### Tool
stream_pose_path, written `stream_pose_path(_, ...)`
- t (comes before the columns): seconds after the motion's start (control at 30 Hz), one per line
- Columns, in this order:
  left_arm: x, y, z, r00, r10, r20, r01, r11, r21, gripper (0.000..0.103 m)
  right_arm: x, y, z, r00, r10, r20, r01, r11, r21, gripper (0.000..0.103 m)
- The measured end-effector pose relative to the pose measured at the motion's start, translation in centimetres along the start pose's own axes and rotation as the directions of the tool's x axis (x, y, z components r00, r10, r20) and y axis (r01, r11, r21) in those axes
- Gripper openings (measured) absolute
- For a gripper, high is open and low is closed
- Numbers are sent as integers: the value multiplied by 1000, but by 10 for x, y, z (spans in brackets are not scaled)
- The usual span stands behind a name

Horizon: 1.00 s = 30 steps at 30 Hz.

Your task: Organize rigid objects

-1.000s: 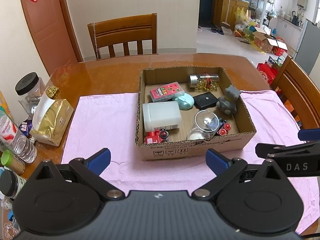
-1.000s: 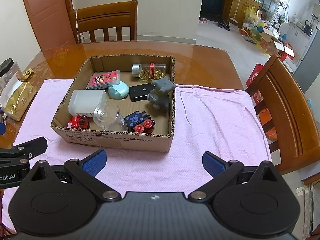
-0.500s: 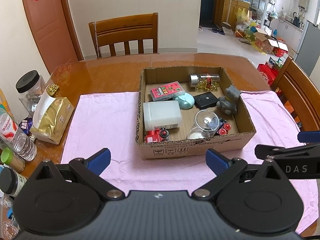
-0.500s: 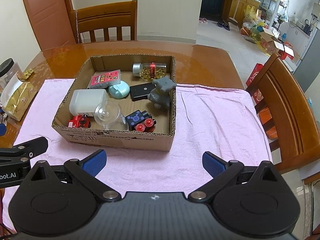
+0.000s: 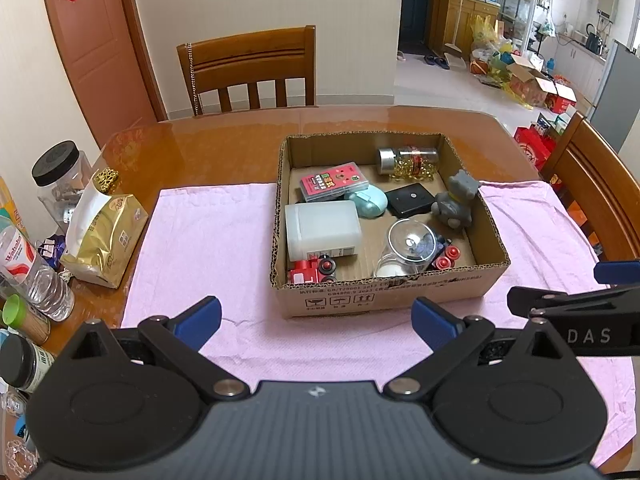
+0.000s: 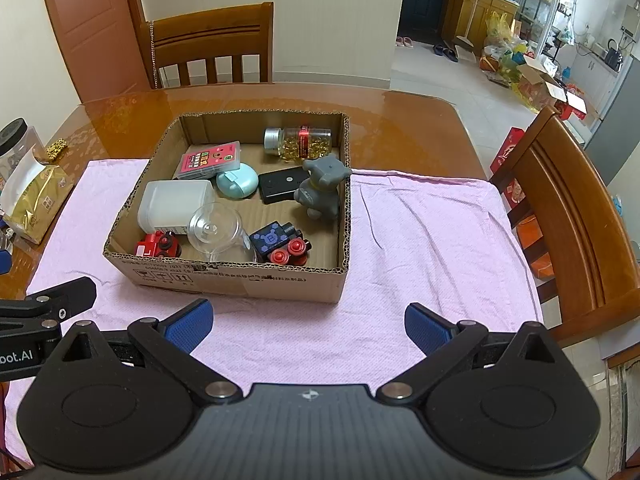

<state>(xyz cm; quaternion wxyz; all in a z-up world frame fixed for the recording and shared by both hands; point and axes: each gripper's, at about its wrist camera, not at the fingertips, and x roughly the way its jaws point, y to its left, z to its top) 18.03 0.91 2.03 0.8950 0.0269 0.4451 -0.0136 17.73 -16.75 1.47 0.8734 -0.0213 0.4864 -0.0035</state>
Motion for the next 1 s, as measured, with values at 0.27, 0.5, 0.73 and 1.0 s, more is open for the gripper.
stream_pose_path(0.27, 0, 0, 0, 1000, 0, 0, 0, 1000, -1, 101, 0, 0, 0, 1000, -1, 1, 1, 1000, 3, 103)
stream_pose_path(0.5, 0, 0, 0, 1000, 4, -2, -4, 1000, 0, 101, -1, 1, 0, 1000, -1, 4, 1, 1000, 2, 103)
stream_pose_path(0.73, -1, 0, 0, 1000, 3, -3, -3, 1000, -1, 101, 0, 1, 0, 1000, 0, 1, 0, 1000, 2, 103)
stream_pose_path(1.0, -2, 0, 0, 1000, -2, -4, 2, 1000, -4, 101, -1, 1, 1, 1000, 1, 5, -1, 1000, -1, 103)
